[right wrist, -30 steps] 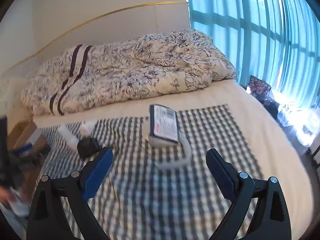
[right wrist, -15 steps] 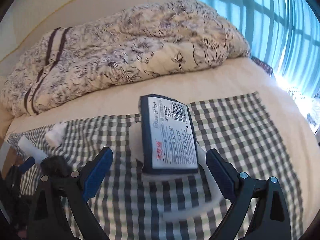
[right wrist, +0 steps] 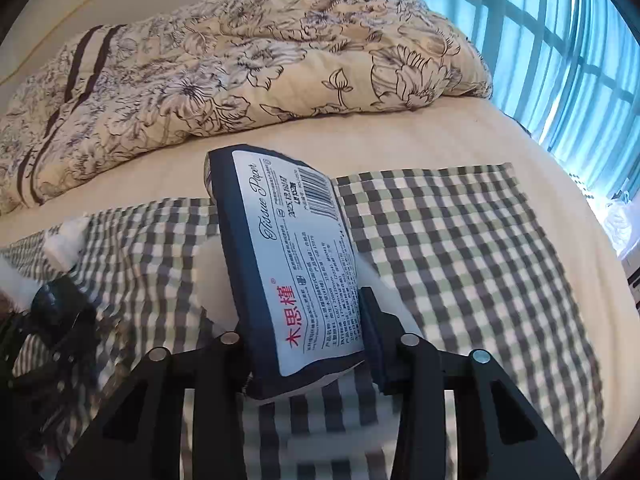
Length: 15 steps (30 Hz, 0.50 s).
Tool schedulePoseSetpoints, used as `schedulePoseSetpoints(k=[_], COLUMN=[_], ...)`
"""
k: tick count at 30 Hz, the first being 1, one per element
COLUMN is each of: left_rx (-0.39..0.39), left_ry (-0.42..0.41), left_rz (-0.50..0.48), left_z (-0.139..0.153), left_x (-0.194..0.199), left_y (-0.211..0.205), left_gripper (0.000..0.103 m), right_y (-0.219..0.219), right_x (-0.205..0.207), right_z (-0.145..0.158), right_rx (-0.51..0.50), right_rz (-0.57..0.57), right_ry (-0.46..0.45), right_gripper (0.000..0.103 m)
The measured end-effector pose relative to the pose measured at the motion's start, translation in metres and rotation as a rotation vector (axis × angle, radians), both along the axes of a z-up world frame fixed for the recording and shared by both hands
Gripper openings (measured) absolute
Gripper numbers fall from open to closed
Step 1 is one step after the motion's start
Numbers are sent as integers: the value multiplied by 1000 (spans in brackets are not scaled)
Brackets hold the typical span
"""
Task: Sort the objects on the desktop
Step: 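Grasp the navy tissue pack with the right tool while the left tool grasps the black case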
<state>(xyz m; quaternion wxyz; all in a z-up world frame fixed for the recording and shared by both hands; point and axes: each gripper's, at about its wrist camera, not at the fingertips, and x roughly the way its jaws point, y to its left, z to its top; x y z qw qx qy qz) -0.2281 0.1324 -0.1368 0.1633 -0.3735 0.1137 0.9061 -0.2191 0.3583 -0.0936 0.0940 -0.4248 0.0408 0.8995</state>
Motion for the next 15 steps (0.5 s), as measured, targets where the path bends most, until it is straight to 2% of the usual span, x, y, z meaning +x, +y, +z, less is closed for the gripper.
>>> schedulePoseSetpoints(k=[5, 8, 15], left_rx=[-37, -18, 17], left_ry=[-5, -15, 30], left_rz=[23, 29, 52], left_z=[15, 37, 110], left_x=[16, 35, 84], left_y=[0, -5, -29], left_gripper=[48, 48, 48], right_y=[-4, -5, -22], right_x=[30, 56, 112], right_z=[32, 55, 107], right_rx=[3, -36, -46], right_rz=[34, 46, 84], right_ry=[20, 35, 78], right_gripper=[36, 36, 36])
